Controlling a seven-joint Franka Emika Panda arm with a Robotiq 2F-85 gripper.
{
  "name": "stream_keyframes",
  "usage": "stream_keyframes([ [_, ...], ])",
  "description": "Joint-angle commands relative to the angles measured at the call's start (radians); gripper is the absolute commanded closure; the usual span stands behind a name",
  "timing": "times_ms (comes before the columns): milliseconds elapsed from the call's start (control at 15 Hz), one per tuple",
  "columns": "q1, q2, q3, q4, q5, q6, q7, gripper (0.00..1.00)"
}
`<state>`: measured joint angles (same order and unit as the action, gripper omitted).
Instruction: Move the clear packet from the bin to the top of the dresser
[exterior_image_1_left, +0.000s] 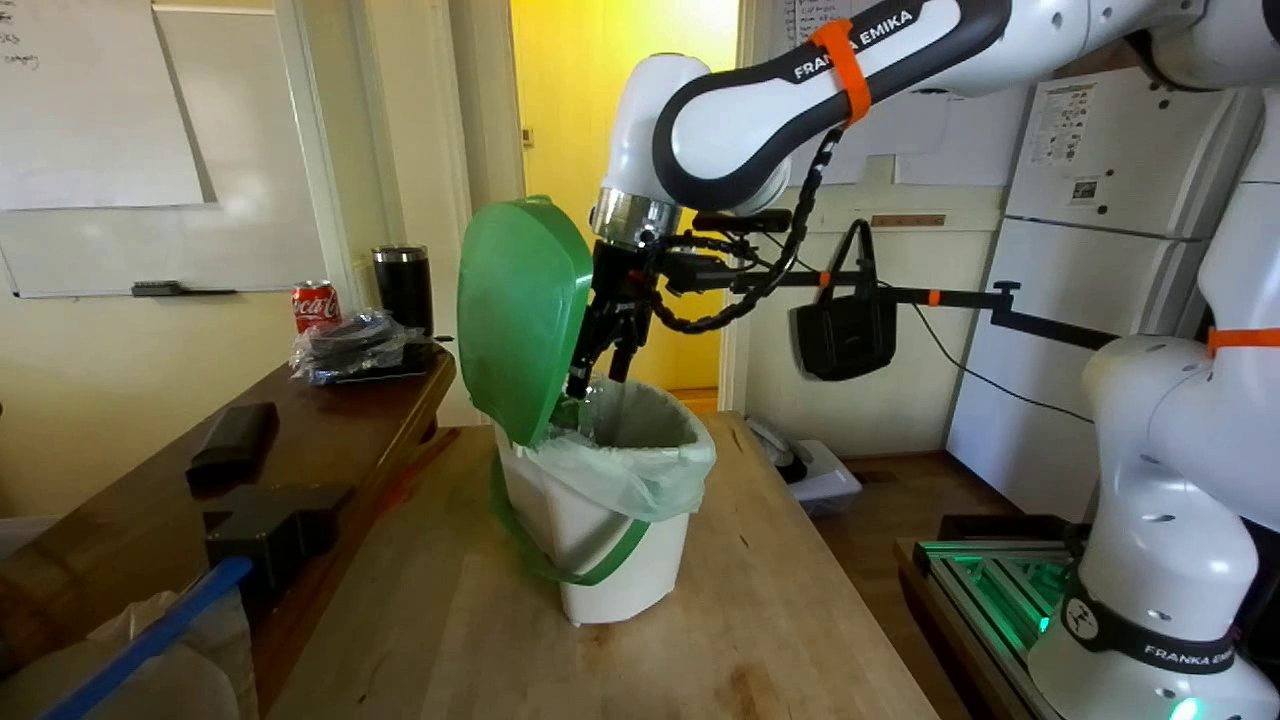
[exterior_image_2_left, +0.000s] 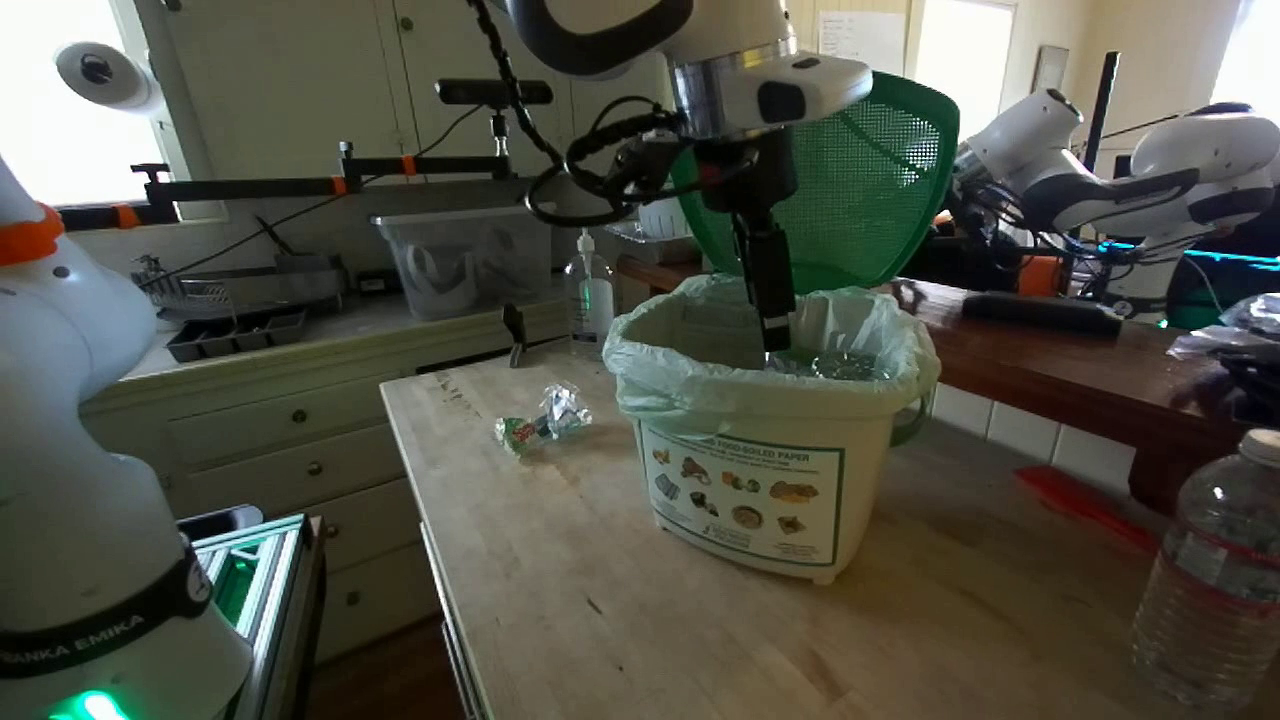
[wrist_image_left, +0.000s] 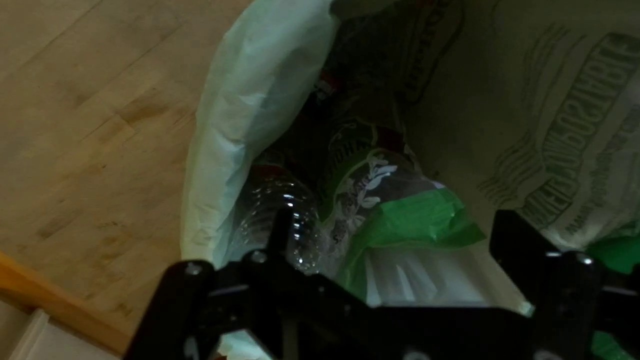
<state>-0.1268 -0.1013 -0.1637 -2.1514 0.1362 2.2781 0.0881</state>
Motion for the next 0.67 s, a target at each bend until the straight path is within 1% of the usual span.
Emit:
stream_keyframes([
  [0, -0.005, 0.054, -0.005, 0.028, 0.066, 0.038, -0.052, 0.00],
  [133, -0.004, 0.070, -0.005, 0.030, 0.117, 0.061, -0.082, 0.00],
  [467, -0.007, 0.114, 0.001, 0.046, 0.145, 0.081, -0.102, 0.00],
  [533, -0.007, 0.123, 0.002, 0.050, 0.145, 0.080, -0.102, 0.09],
  [600, -0.008, 0.129, 0.004, 0.053, 0.144, 0.081, -0.102, 0.27],
])
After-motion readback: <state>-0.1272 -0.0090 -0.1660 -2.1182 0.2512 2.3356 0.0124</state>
